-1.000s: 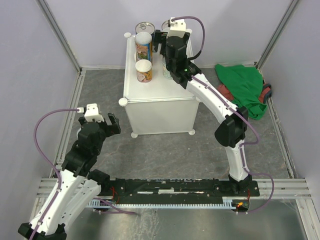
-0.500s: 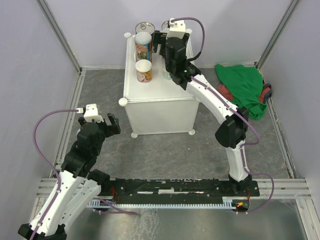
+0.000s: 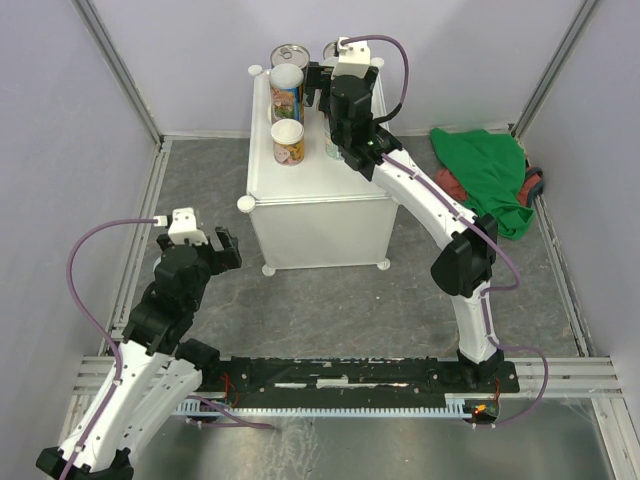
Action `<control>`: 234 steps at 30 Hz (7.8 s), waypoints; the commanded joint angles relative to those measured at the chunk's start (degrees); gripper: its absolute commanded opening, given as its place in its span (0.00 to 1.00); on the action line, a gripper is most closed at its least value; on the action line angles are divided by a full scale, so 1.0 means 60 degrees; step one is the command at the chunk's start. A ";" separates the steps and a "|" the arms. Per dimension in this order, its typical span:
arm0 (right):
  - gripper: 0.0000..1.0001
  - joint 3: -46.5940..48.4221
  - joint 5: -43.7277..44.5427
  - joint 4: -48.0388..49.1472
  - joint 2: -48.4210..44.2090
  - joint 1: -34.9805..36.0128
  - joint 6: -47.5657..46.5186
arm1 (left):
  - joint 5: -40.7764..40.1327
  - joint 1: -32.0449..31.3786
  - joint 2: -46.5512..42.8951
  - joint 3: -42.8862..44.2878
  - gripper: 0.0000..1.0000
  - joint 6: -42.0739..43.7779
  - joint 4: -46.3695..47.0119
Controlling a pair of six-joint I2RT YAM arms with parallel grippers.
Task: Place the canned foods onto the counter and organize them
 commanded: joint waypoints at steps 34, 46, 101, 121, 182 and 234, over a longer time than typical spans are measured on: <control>0.99 0.0538 -0.0211 -0.0907 0.0830 0.0250 0.0184 | 0.0169 0.0046 0.0568 -0.0191 0.99 0.0409 0.0952; 0.99 0.0520 -0.0208 -0.0923 0.0811 0.0257 0.0224 | 0.0192 0.0042 0.0562 -0.0199 0.99 0.0409 0.0970; 0.99 -0.0272 -0.0050 -0.1157 -0.0147 0.0398 -0.0288 | -0.0357 0.0039 0.1012 0.0494 0.99 -0.0100 0.0472; 0.99 -0.2556 -0.0459 -0.0247 -0.1696 0.0407 -0.1937 | -0.2968 0.0247 0.4599 0.2978 0.99 -0.3435 -0.2040; 0.99 -0.5872 -0.1530 0.0215 -0.4280 -0.0253 -0.0604 | -0.1621 0.5902 0.8404 0.2377 0.99 -0.9781 -0.2769; 0.99 -0.6002 -0.1403 0.0015 -0.4951 -0.0352 -0.0656 | -0.1383 0.4930 0.5199 0.2662 0.03 -0.6108 -0.1112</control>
